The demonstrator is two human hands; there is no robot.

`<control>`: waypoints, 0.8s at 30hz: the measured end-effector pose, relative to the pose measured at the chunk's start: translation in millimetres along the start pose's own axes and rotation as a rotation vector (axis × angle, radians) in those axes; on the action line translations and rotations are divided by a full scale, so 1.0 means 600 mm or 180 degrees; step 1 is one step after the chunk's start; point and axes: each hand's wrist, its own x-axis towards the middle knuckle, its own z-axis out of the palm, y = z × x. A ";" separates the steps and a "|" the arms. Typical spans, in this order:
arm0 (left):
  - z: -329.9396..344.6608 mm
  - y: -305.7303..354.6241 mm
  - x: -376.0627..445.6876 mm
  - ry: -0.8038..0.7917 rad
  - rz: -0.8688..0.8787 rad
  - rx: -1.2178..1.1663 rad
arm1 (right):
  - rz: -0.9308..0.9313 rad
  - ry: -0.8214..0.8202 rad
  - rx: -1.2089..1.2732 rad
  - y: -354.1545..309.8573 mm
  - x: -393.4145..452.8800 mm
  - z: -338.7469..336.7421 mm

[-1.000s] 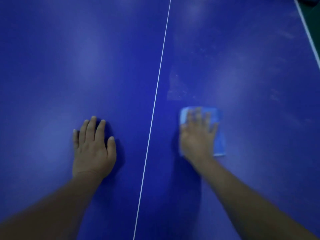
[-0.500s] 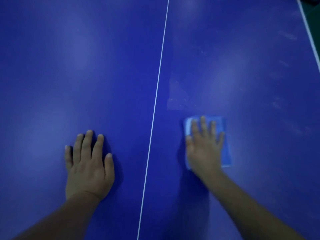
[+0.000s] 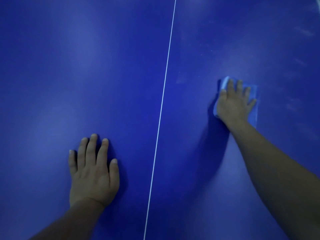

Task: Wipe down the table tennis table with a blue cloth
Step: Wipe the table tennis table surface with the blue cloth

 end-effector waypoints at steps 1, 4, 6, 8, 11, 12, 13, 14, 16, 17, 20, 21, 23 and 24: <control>-0.001 0.000 0.000 -0.0017 -0.0007 -0.0009 | 0.0203 0.0044 0.0054 0.000 -0.002 -0.001; -0.001 0.002 0.001 -0.0052 -0.0025 -0.0008 | -0.0684 0.0209 -0.0226 -0.071 -0.089 0.037; 0.002 -0.002 0.001 -0.0052 -0.0015 0.0025 | -0.2047 0.0000 -0.0379 -0.100 -0.155 0.064; 0.004 -0.003 0.001 -0.0053 -0.0014 0.0010 | -0.2521 -0.0226 -0.0548 -0.078 -0.146 0.054; 0.003 0.000 0.003 -0.0042 -0.0049 0.0003 | -0.1312 0.0040 -0.0846 0.019 -0.034 0.021; 0.002 0.001 0.003 -0.0057 -0.0058 -0.0005 | -0.0651 0.0066 -0.0631 0.049 -0.003 0.006; 0.002 0.001 0.003 -0.0078 -0.0062 -0.0025 | -0.0072 0.0076 -0.0276 0.067 0.014 -0.008; 0.000 0.000 0.003 -0.0095 -0.0063 -0.0045 | 0.0311 0.0118 -0.0004 0.068 0.015 -0.015; -0.002 0.002 0.002 -0.0104 -0.0057 -0.0034 | 0.0217 0.0246 -0.0041 0.029 -0.024 0.001; -0.003 0.004 0.001 -0.0111 -0.0059 -0.0020 | -0.0212 0.0268 -0.0140 0.004 -0.053 0.016; -0.004 0.005 0.001 -0.0107 -0.0068 -0.0011 | -0.2014 -0.0060 -0.0462 -0.027 -0.130 0.047; -0.003 0.002 0.001 -0.0115 -0.0060 0.0009 | -0.2289 -0.0125 -0.0543 -0.015 -0.119 0.045; 0.000 -0.002 0.001 -0.0103 -0.0036 0.0020 | -0.1636 -0.0029 -0.0649 0.033 -0.068 0.025; 0.001 -0.003 0.001 -0.0072 -0.0034 0.0009 | -0.1002 0.0005 -0.0545 0.057 -0.042 0.012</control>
